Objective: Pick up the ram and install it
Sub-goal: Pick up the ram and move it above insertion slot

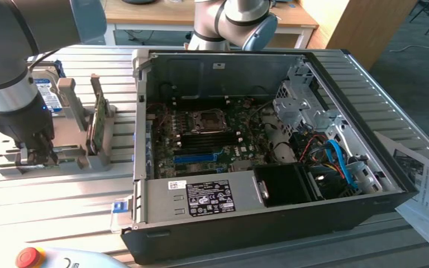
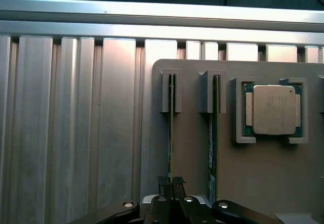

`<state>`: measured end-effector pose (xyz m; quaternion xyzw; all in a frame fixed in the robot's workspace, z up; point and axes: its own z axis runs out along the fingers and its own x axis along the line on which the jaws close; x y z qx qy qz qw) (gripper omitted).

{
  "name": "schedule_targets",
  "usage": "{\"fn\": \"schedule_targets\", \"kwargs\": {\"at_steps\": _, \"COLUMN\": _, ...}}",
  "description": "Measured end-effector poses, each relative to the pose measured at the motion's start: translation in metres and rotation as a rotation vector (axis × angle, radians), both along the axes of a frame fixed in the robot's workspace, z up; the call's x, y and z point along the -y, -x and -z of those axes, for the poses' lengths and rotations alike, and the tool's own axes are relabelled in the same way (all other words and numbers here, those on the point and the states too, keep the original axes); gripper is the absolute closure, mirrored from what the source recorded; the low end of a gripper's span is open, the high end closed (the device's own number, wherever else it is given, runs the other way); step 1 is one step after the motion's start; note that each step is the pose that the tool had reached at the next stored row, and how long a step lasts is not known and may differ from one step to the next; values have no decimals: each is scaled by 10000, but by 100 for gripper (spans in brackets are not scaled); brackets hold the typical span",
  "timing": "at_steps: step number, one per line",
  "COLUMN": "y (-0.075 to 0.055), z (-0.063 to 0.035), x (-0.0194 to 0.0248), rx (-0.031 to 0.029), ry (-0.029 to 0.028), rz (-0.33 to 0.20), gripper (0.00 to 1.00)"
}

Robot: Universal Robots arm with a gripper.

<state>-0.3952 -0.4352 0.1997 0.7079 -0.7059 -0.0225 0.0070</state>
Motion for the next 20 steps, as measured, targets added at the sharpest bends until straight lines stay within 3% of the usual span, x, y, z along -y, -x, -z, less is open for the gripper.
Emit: {"fn": "schedule_targets", "kwargs": {"at_steps": 20, "y": 0, "z": -128, "x": 0, "rx": -3, "ry": 0, "rz": 0, "gripper": 88}}
